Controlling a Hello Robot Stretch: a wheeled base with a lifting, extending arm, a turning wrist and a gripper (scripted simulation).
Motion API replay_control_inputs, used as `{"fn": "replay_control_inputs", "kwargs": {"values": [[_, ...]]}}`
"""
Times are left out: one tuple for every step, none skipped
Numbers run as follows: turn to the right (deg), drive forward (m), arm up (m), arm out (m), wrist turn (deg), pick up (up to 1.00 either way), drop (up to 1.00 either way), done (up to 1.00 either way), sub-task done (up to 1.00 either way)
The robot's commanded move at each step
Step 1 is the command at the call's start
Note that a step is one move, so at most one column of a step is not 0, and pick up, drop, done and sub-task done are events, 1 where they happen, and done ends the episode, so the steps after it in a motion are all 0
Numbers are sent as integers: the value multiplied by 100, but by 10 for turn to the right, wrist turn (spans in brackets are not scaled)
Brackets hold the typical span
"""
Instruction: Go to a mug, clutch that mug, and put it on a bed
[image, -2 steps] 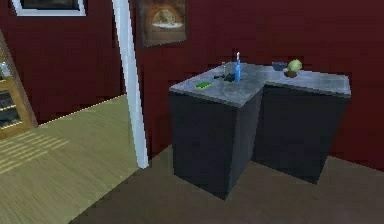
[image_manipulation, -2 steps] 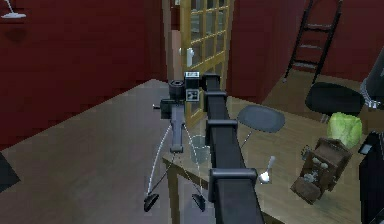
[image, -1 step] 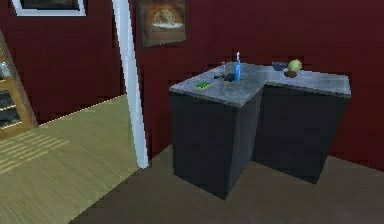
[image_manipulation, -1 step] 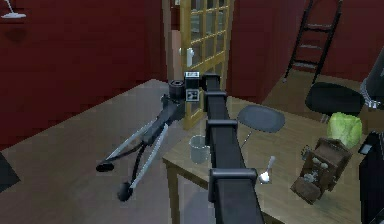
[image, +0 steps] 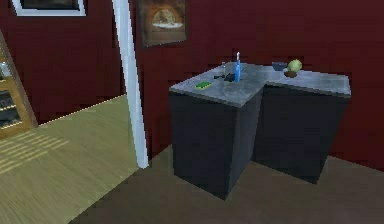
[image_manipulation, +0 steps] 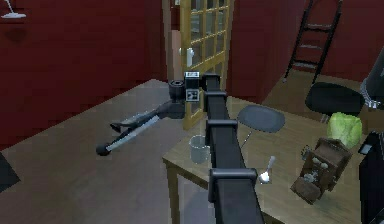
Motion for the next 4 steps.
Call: {"fn": "replay_control_inputs", "kwargs": {"values": [[0,0,0,0,450,0,0,0,0],[0,0,0,0,450,0,0,0,0],[0,0,0,0,210,0,0,0,0],[0,0,-30,0,0,0,0,0,0]]}}
